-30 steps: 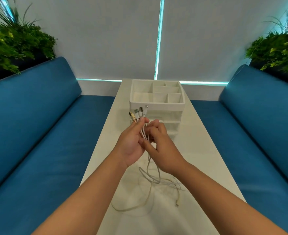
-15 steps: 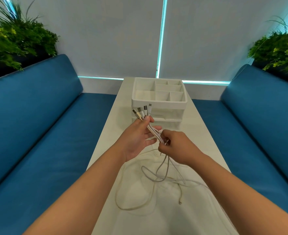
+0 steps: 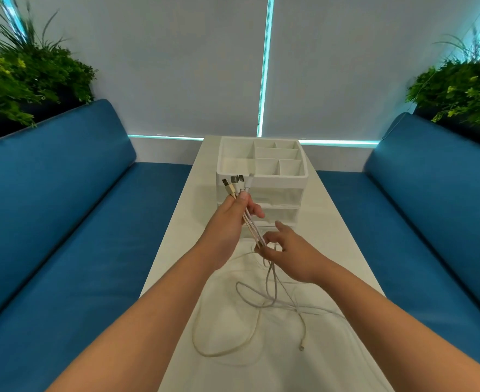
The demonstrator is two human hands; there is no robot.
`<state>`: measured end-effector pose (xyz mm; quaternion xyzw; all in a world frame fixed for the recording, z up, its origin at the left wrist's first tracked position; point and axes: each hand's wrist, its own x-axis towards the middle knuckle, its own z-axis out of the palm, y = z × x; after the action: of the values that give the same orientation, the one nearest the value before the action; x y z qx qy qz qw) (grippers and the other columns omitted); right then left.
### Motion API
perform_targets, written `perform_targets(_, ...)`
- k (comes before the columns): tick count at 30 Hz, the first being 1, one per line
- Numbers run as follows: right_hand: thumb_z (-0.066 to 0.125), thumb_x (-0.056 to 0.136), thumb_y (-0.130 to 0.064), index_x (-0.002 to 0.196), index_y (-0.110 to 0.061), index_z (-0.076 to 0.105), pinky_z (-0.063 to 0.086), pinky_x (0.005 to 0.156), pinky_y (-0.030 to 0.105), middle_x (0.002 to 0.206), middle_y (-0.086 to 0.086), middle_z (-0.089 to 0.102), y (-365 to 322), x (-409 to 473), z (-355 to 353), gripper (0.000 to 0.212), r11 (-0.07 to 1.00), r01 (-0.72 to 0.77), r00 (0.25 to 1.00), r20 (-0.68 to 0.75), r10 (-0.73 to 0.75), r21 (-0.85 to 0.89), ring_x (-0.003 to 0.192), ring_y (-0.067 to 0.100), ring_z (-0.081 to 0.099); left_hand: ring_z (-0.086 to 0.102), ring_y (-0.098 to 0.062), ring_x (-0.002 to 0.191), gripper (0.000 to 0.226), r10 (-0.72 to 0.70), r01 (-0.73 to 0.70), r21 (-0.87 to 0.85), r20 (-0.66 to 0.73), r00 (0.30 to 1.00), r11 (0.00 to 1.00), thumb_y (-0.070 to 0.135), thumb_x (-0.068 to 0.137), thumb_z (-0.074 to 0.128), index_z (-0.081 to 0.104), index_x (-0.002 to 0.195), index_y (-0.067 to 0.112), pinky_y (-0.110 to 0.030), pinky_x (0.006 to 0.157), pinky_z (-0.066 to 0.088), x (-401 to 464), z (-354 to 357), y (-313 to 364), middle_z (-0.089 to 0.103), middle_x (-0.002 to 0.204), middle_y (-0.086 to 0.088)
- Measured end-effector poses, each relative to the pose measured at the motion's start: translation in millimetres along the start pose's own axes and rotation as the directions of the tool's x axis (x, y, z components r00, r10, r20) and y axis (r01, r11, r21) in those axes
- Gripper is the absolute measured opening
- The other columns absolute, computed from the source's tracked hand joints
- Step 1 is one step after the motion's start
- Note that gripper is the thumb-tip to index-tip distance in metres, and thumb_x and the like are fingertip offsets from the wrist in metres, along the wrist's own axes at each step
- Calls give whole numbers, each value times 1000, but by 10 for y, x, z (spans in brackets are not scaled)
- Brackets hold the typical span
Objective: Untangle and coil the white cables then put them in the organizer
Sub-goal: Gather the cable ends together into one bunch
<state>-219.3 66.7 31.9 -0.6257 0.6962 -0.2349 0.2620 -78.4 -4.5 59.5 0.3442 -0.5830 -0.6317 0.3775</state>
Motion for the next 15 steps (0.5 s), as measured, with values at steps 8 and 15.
perform_targets(8, 51, 98, -11, 101, -7, 64, 49, 91, 29, 99, 10, 70, -154, -33, 45, 14, 883, 161, 985, -13, -173, 442, 97, 11, 66, 30, -5, 51, 13, 53, -67, -486, -43, 998, 871, 21, 107, 38, 43, 95, 19, -19, 51, 31, -8, 77, 289, 37, 67, 5)
perform_targets(15, 58, 94, -20, 88, -17, 63, 47, 92, 39, 89, -7, 62, 124, 4, 280, 9, 969, 90, 984, 132, -123, 231, 84, 8, 56, 27, -6, 52, 13, 129, -127, -517, -32, 991, 846, 22, 107, 38, 42, 95, 20, -19, 48, 28, 2, 10, 568, 37, 66, 5)
